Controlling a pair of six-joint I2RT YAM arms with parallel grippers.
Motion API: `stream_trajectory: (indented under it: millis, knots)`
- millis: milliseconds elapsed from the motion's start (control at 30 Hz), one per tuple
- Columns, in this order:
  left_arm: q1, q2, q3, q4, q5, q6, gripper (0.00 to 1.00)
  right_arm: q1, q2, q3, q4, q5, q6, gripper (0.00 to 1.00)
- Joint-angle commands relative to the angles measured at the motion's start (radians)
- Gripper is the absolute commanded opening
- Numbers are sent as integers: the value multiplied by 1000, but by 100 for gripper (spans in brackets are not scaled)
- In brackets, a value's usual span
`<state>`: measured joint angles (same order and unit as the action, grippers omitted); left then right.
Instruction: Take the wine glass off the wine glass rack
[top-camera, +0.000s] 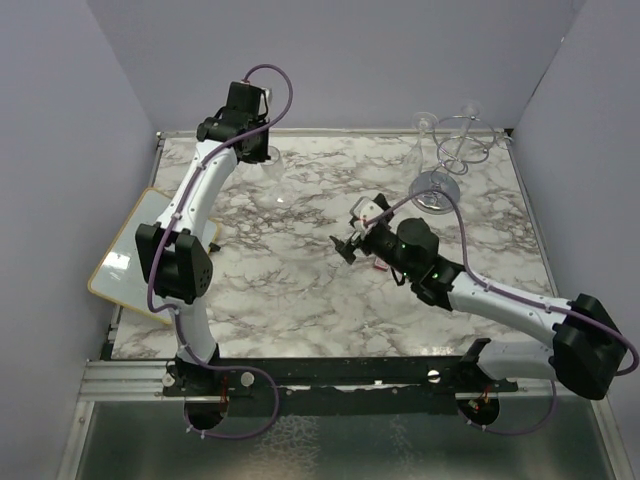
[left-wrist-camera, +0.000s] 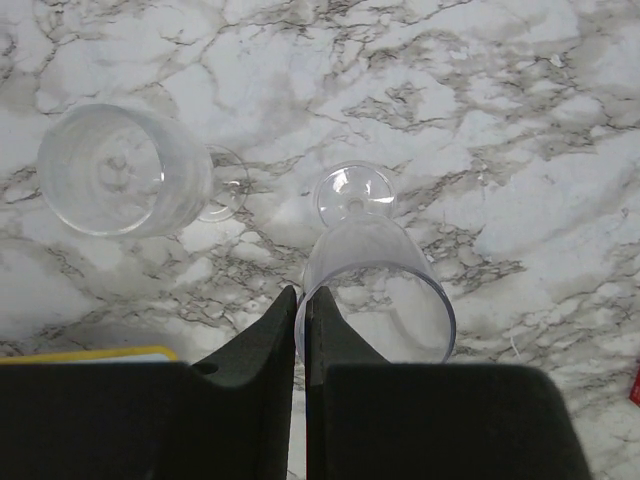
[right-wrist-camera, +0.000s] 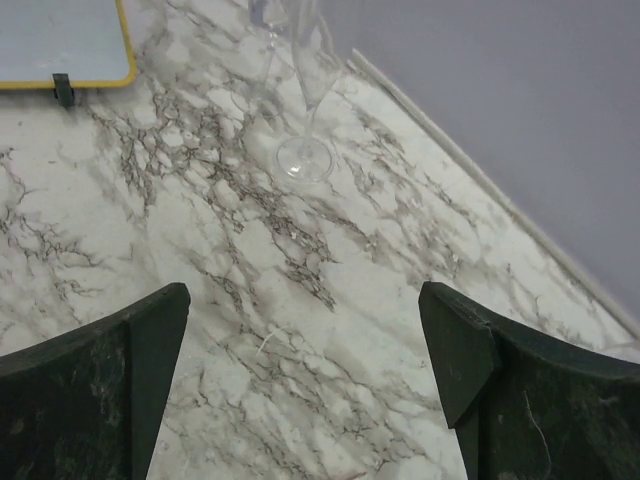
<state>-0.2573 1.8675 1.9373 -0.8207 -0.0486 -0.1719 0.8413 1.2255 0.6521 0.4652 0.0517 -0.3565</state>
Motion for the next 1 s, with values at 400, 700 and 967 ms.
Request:
stream_trajectory:
  millis: [400, 700, 967]
  knots:
    - [-5, 241, 344, -137, -156, 52, 0, -203, 1, 169, -473, -182, 374, 100]
    - [-3, 265, 368, -150, -194, 62, 2, -209, -4, 176, -489, -167, 376, 100]
    - [-3, 291, 381, -160, -217, 81, 14, -211, 2, 175, -484, -173, 385, 100]
